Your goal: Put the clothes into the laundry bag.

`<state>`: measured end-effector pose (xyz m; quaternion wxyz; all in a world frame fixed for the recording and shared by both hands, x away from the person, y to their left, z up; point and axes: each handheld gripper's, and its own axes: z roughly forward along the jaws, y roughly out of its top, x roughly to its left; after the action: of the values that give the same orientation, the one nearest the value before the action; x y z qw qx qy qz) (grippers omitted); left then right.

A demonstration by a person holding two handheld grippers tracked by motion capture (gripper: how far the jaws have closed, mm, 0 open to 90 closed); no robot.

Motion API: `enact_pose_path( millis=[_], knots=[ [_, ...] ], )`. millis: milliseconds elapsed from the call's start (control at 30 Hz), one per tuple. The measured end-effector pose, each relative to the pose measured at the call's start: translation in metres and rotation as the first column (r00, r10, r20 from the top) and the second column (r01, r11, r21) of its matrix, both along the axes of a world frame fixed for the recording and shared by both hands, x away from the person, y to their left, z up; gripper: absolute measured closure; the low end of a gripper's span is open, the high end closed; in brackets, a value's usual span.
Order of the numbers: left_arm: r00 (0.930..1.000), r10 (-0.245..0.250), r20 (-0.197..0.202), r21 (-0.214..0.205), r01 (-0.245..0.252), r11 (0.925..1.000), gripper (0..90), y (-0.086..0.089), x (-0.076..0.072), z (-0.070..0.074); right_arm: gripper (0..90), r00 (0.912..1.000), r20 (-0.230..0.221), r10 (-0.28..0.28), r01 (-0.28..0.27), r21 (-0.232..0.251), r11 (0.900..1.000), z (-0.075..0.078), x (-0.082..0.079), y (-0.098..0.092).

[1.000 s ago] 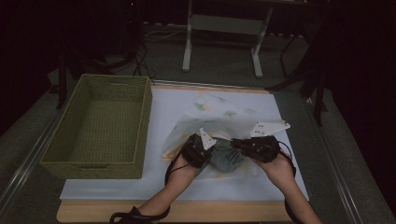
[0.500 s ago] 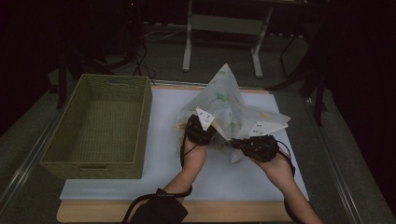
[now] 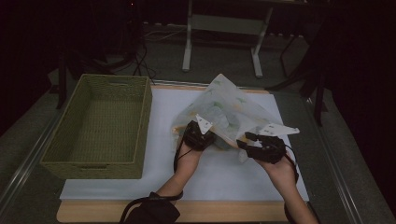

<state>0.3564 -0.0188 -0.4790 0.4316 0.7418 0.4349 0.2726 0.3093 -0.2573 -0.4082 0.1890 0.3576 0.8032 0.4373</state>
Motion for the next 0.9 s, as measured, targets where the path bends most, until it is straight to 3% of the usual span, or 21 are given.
enact_pose_path(
  millis=[67, 133, 200, 267, 367, 500, 567, 633, 667, 733, 767, 800, 867, 900],
  knots=[
    [0.9999, 0.003, -0.011, 0.0, -0.003, 1.0, 47.0, 0.003, -0.009, 0.002, 48.3, 0.9995, -0.011, -0.03, 0.031, 0.042, 0.9986, -0.003, -0.009, -0.014],
    [0.9997, 0.013, -0.019, 0.014, -0.013, 0.9998, 43.7, 0.008, -0.02, 0.002, 46.0, 0.9968, -0.049, -0.062, 0.064, 0.034, 0.9974, -0.01, -0.016, -0.027],
    [0.9989, 0.004, -0.046, 0.002, -0.004, 1.0, 39.0, 0.015, -0.029, 0.0, 44.2, 0.9915, -0.101, -0.082, 0.085, 0.028, 0.996, -0.022, -0.02, -0.039],
    [0.9992, -0.01, -0.038, 0.021, 0.011, 0.9997, 37.9, 0.022, -0.038, -0.003, 40.9, 0.9807, -0.174, -0.089, 0.094, 0.022, 0.9953, -0.04, -0.018, -0.047],
    [0.9978, -0.037, -0.055, -0.004, 0.037, 0.9993, 35.2, 0.033, -0.05, -0.007, 36.9, 0.9584, -0.265, -0.106, 0.117, 0.028, 0.9927, -0.064, -0.008, -0.052],
    [0.9973, -0.031, -0.066, -0.009, 0.031, 0.9995, 33.2, 0.041, -0.064, -0.013, 32.6, 0.9435, -0.3, -0.142, 0.151, 0.008, 0.9885, -0.084, 0.005, -0.045],
    [0.9977, -0.039, -0.055, -0.008, 0.038, 0.9992, 33.0, 0.043, -0.068, -0.016, 32.3, 0.9406, -0.292, -0.174, 0.176, -0.018, 0.9842, -0.088, 0.012, -0.04],
    [0.9984, -0.042, -0.037, 0.017, 0.043, 0.9989, 33.0, 0.042, -0.071, -0.017, 32.0, 0.9352, -0.296, -0.195, 0.195, -0.028, 0.9804, -0.091, 0.02, -0.036],
    [0.998, -0.05, -0.04, 0.002, 0.05, 0.9988, 33.1, 0.042, -0.07, -0.018, 32.5, 0.9335, -0.293, -0.206, 0.209, -0.024, 0.9777, -0.093, 0.024, -0.033],
    [0.9979, -0.051, -0.041, 0.006, 0.051, 0.9987, 33.1, 0.041, -0.069, -0.018, 32.7, 0.9331, -0.293, -0.209, 0.213, -0.018, 0.9768, -0.094, 0.027, -0.031],
    [0.9982, -0.053, -0.029, 0.016, 0.054, 0.9984, 33.1, 0.039, -0.068, -0.019, 33.3, 0.9289, -0.303, -0.213, 0.217, -0.021, 0.976, -0.096, 0.03, -0.028],
    [0.9971, -0.072, -0.026, 0.023, 0.072, 0.9971, 37.0, 0.034, -0.065, -0.02, 36.0, 0.9173, -0.344, -0.2, 0.213, 0.0, 0.9771, -0.102, 0.036, -0.021],
    [0.9971, -0.074, -0.017, 0.023, 0.074, 0.997, 37.2, 0.028, -0.062, -0.019, 43.2, 0.9141, -0.35, -0.204, 0.214, -0.011, 0.9768, -0.105, 0.038, -0.015],
    [0.997, -0.076, -0.015, 0.022, 0.076, 0.9969, 38.1, 0.025, -0.061, -0.019, 47.2, 0.9074, -0.367, -0.205, 0.214, -0.018, 0.9768, -0.107, 0.039, -0.013]
  ],
)
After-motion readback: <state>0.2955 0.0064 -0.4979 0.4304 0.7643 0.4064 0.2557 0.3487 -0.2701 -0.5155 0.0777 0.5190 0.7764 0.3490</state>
